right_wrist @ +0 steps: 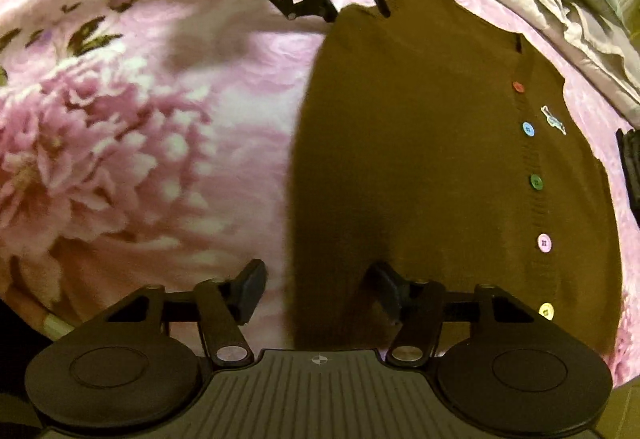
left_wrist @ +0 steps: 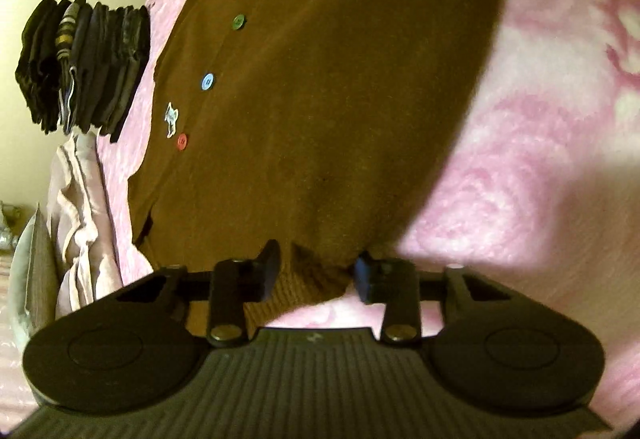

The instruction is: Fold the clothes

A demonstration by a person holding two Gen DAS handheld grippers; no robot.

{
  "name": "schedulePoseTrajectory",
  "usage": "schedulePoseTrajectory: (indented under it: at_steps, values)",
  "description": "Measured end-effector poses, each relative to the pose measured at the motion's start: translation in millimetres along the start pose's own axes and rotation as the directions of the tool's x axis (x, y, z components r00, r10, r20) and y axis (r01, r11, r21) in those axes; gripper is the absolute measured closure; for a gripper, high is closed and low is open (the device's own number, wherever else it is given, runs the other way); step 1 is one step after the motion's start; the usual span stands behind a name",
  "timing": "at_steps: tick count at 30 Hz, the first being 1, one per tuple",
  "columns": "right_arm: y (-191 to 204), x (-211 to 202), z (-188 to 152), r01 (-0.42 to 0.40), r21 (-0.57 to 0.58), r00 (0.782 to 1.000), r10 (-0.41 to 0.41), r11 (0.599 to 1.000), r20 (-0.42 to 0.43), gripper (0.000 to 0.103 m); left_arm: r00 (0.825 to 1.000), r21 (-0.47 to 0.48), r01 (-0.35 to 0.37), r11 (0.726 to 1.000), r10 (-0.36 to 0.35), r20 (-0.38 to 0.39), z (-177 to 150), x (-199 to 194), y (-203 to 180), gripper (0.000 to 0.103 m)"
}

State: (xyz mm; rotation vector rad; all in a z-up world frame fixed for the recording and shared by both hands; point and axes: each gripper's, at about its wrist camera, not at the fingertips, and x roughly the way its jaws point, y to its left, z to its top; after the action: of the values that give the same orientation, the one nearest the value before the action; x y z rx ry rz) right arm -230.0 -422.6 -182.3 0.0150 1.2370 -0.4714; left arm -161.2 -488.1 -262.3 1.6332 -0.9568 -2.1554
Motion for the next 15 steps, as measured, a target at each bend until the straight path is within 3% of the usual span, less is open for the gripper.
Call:
schedulePoseTrajectory:
  at_steps: [1, 3, 5, 10, 15]
  values:
    - [-1.6, 0.8, 0.1, 0.006, -0.004, 1.000, -0.006, 1.000, -0.003, 0.065, 1.000, -0.007, 0.005, 1.000, -0.005, 0.001, 0.1, 0.6, 2.5, 0.088]
    - [-19.2, -15.5, 2.0, 0.005, 0.048, 1.000, -0.006, 0.999, 0.016, 0.077, 1.000, -0.030, 0.020, 0.999, -0.020, -0.002, 2.0, -1.5, 9.5, 0.097]
    - [-37.3, -32.4, 4.0, 0.003, 0.101, 0.999, -0.006, 0.995, 0.037, 0.086, 0.999, -0.057, 0.037, 0.998, -0.038, -0.007, 4.8, -5.5, 17.6, 0.098]
    - [-82.5, -74.7, 9.1, -0.008, 0.232, 0.996, -0.013, 0.973, 0.088, 0.089, 0.998, -0.160, 0.058, 0.985, -0.059, -0.004, 14.6, -22.1, 66.9, 0.099]
    - [-127.7, -117.0, 14.2, -0.025, 0.358, 0.990, -0.026, 0.933, 0.137, 0.090, 0.998, -0.299, 0.059, 0.953, -0.058, 0.014, 36.9, -32.1, 154.6, 0.099]
